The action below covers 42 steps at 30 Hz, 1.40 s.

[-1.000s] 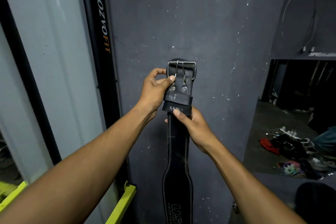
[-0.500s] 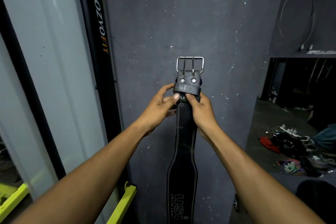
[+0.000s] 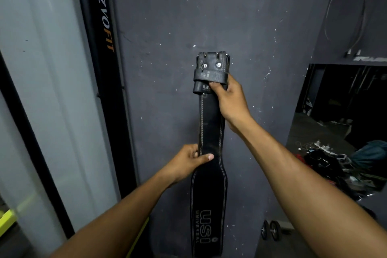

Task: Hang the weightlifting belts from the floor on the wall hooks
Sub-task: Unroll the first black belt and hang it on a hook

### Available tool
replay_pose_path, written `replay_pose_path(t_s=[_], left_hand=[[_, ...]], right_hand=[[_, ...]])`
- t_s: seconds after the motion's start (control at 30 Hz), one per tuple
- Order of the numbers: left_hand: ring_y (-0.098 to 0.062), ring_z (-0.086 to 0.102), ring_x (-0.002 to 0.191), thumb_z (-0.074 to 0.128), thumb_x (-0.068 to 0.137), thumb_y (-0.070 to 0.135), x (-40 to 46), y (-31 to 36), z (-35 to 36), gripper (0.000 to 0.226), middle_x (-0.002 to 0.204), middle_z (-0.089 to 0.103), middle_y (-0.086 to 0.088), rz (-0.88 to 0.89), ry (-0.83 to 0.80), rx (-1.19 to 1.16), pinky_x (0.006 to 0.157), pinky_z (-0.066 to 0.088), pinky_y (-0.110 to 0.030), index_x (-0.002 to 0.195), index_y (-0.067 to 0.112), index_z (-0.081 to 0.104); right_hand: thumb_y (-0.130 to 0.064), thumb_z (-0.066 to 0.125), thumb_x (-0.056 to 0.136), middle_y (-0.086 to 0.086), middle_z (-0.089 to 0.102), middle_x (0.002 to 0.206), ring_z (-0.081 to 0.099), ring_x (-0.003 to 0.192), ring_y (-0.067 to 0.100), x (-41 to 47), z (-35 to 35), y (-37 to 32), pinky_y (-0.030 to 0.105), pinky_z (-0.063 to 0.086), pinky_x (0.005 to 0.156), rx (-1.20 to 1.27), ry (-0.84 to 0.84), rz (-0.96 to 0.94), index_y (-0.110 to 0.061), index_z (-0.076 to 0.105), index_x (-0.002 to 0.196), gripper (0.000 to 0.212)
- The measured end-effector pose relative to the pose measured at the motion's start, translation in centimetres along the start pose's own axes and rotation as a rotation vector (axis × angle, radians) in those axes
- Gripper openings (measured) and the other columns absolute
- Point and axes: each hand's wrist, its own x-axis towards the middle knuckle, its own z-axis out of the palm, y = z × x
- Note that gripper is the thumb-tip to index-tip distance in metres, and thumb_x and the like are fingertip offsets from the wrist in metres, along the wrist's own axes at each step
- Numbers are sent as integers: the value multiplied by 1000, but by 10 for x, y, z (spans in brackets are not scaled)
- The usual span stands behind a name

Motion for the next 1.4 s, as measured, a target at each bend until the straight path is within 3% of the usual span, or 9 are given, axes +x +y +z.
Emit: replay_pose_path(t_s=[0.13, 0.4, 0.57, 0.87, 0.97, 1.03, 1.1, 1.23, 1.4], left_hand=[[-22, 73, 97, 68, 95, 12, 20, 4, -6, 22, 109, 77, -16, 6, 6, -23, 93, 59, -38, 112, -3, 69], [-10, 72, 67, 61, 100, 12, 90, 89, -45, 11, 79, 77, -2, 259, 133, -181, 65, 59, -24, 98, 8, 70], [-8, 74, 87, 66, 94, 4, 92, 12, -54, 15, 96, 79, 3, 117, -8, -100, 82, 57, -25, 107, 10, 71], [-27, 72, 110, 78, 86, 7, 89, -80, -86, 32, 113, 77, -7, -87, -93, 79, 99, 56, -38, 117, 9, 70], [-16, 64, 122, 73, 91, 11, 106, -44, -90, 44, 131, 67, 1, 36, -41, 20, 104, 49, -26, 132, 8, 60], [-5, 61, 113, 69, 95, 23, 126, 3, -93, 34, 126, 64, 5, 129, 96, -125, 102, 44, -20, 126, 18, 58], [-13, 64, 108, 65, 95, 33, 145, 47, -97, 27, 115, 71, -2, 278, 146, -271, 104, 45, -30, 115, 16, 65], [-34, 68, 109, 52, 105, 22, 174, 99, -97, 34, 121, 69, -26, 352, 208, -458, 103, 53, -47, 127, -2, 60], [-24, 73, 83, 51, 105, 14, 182, 97, -86, 22, 99, 73, -19, 350, 257, -523, 81, 61, -35, 118, 0, 62]], right_hand=[[-28, 65, 86, 0, 78, 108, 72, 102, 16, 23, 3, 1, 50, 56, 104, -4, 10, -12, -26, 71, 107, 21], [-30, 65, 85, 3, 80, 108, 75, 105, 21, 60, 25, 7, 50, 58, 100, -107, 38, -62, -25, 72, 108, 25], [-44, 67, 77, 2, 81, 107, 75, 108, 25, 102, 36, -4, 53, 56, 102, -117, 84, -108, -26, 75, 100, 30], [-20, 67, 93, 5, 80, 104, 75, 99, 20, 137, 43, 3, 48, 58, 98, -62, 119, -99, -15, 74, 107, 16], [-18, 67, 96, 3, 77, 103, 71, 95, 15, 136, 41, 20, 45, 58, 97, -67, 95, -57, -11, 73, 111, 18], [-29, 68, 90, 0, 79, 105, 73, 98, 16, 132, 41, 32, 47, 57, 99, -116, 88, -35, -15, 74, 111, 25], [-36, 69, 87, -2, 80, 106, 75, 100, 17, 127, 44, 41, 47, 59, 98, -202, 78, -24, -17, 75, 113, 32], [-36, 68, 92, -1, 80, 110, 74, 103, 17, 117, 53, 50, 46, 59, 96, -295, 16, -34, -18, 74, 119, 34], [-48, 63, 89, -6, 78, 116, 73, 111, 13, 107, 58, 65, 44, 57, 102, -250, 44, 20, -25, 69, 127, 45]])
